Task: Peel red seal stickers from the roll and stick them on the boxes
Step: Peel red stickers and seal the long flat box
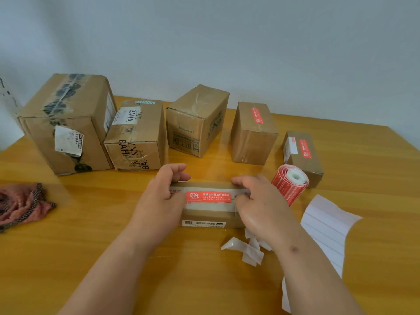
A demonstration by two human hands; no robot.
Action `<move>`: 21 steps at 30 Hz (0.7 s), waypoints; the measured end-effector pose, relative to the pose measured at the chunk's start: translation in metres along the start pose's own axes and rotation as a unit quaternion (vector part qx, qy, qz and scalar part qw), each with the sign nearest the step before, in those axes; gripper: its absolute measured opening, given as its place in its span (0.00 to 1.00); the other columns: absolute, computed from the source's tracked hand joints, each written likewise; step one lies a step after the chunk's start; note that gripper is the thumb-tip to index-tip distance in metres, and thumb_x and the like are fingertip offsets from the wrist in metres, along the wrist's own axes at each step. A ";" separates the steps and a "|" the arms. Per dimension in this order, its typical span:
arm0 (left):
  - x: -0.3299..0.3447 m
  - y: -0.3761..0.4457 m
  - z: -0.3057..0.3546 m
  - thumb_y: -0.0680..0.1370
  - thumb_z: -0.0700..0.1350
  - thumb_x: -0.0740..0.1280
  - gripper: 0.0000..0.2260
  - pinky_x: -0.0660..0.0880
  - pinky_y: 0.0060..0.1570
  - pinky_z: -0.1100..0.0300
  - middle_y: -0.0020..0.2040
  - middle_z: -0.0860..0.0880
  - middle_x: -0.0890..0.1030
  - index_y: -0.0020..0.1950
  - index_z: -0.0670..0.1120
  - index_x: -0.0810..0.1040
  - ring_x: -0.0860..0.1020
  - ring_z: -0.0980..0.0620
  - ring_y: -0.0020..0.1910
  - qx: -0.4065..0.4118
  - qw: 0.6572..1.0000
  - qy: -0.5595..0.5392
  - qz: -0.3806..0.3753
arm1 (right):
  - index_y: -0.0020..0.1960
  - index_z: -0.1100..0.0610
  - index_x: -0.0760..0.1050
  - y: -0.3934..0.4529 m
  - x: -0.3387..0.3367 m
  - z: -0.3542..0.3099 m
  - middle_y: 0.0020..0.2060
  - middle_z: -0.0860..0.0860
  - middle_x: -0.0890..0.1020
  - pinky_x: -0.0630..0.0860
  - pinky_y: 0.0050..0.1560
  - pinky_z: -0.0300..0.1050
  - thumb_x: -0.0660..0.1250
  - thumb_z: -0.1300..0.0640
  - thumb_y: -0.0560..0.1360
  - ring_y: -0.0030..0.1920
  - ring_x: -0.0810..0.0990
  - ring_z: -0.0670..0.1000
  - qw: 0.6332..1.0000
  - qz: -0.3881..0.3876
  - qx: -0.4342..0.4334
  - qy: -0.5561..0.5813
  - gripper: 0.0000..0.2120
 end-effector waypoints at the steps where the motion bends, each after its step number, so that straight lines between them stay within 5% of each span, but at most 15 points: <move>1: -0.003 -0.001 -0.001 0.79 0.40 0.64 0.19 0.77 0.43 0.64 0.59 0.59 0.74 0.64 0.60 0.67 0.75 0.55 0.57 -0.014 1.000 -0.008 -0.024 | 0.70 0.42 0.65 -0.001 -0.002 0.001 0.65 0.42 0.67 0.72 0.64 0.51 0.61 0.49 0.77 0.63 0.68 0.48 1.000 -0.027 -0.008 0.008 0.22; 4: -0.010 -0.002 -0.004 0.72 0.41 0.73 0.28 0.78 0.48 0.64 0.60 0.59 0.72 0.64 0.62 0.67 0.76 0.56 0.56 -0.025 0.986 0.089 -0.139 | 0.74 0.41 0.55 -0.007 -0.005 0.001 0.69 0.39 0.58 0.66 0.69 0.53 0.70 0.48 0.70 0.68 0.63 0.46 0.992 -0.115 -0.048 -0.017 0.38; 8: -0.024 -0.001 0.000 0.72 0.43 0.75 0.24 0.76 0.40 0.68 0.56 0.56 0.77 0.61 0.61 0.69 0.79 0.56 0.50 -0.045 0.988 0.072 -0.127 | 0.72 0.42 0.58 -0.008 -0.008 0.002 0.68 0.40 0.63 0.66 0.69 0.54 0.68 0.50 0.74 0.67 0.66 0.46 0.995 -0.082 -0.056 -0.015 0.31; 11: -0.029 0.002 0.005 0.75 0.57 0.67 0.13 0.78 0.45 0.57 0.49 0.53 0.81 0.57 0.56 0.73 0.80 0.53 0.46 -0.107 0.994 0.014 -0.035 | 0.72 0.44 0.60 -0.006 -0.014 0.000 0.67 0.42 0.68 0.72 0.62 0.46 0.60 0.42 0.78 0.63 0.70 0.44 0.998 -0.042 -0.021 0.046 0.24; 13: -0.031 0.005 0.008 0.76 0.65 0.59 0.20 0.80 0.45 0.50 0.47 0.49 0.80 0.54 0.50 0.73 0.79 0.48 0.45 -0.163 0.986 0.042 0.011 | 0.73 0.44 0.58 -0.005 -0.016 -0.002 0.68 0.42 0.67 0.73 0.59 0.45 0.58 0.37 0.76 0.61 0.72 0.44 0.997 -0.023 -0.007 0.074 0.28; 16: -0.032 0.007 0.011 0.72 0.72 0.46 0.30 0.81 0.33 0.54 0.47 0.44 0.80 0.56 0.50 0.69 0.83 0.45 0.38 -0.220 0.968 0.117 -0.003 | 0.73 0.43 0.57 -0.004 -0.016 -0.002 0.68 0.42 0.66 0.73 0.60 0.47 0.65 0.36 0.73 0.62 0.72 0.46 0.997 -0.038 0.000 0.071 0.34; 21: -0.029 0.008 0.014 0.68 0.73 0.41 0.34 0.83 0.32 0.52 0.46 0.42 0.77 0.58 0.51 0.67 0.84 0.42 0.33 -0.243 0.953 0.180 -0.025 | 0.70 0.47 0.63 -0.001 -0.010 -0.001 0.59 0.45 0.73 0.74 0.53 0.43 0.61 0.37 0.75 0.56 0.74 0.47 0.999 -0.016 0.035 0.006 0.26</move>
Point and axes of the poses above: each hand's wrist, its own y-axis towards the middle knuckle, its own x-axis out of the palm, z = x × y, the point moved 3 cm from there along y, towards the middle knuckle
